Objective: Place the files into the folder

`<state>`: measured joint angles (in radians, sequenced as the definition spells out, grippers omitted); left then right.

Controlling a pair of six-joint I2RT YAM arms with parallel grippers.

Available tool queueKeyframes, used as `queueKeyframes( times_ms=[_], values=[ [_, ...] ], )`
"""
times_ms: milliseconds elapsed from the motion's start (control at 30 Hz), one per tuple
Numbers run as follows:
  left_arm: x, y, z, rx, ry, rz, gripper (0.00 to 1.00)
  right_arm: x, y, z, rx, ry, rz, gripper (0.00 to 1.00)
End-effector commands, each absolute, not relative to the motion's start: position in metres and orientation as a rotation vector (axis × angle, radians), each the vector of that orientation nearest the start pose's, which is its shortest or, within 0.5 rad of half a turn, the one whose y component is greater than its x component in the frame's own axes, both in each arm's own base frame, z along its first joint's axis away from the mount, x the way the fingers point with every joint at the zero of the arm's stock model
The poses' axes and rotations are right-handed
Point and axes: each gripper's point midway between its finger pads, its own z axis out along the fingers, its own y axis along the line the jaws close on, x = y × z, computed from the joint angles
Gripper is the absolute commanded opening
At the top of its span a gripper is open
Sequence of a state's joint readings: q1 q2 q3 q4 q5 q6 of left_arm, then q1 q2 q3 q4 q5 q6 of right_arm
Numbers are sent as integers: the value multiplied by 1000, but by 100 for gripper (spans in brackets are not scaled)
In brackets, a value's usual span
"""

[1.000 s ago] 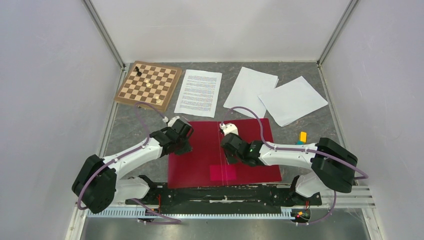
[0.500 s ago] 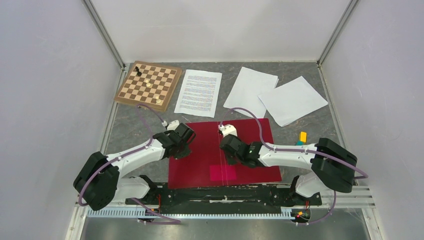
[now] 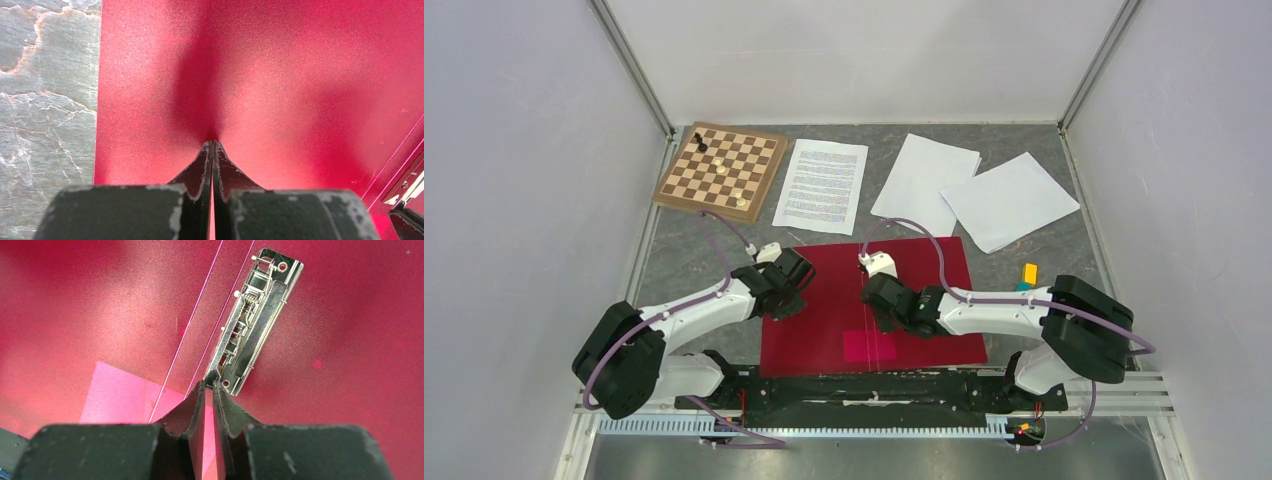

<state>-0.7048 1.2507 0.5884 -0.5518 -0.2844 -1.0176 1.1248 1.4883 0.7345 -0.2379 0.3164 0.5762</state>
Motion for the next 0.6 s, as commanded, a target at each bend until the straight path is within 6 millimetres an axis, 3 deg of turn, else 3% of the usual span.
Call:
queueKeyframes(
  times_ms=[0,567],
  values=[
    [188,-134,11,-532,2636,-67,2,172,276,23,-556,2451,236,10],
    [180,-122,0,-540,2672,47,2,163,236,-10,-579,2534,-19,8]
  ],
)
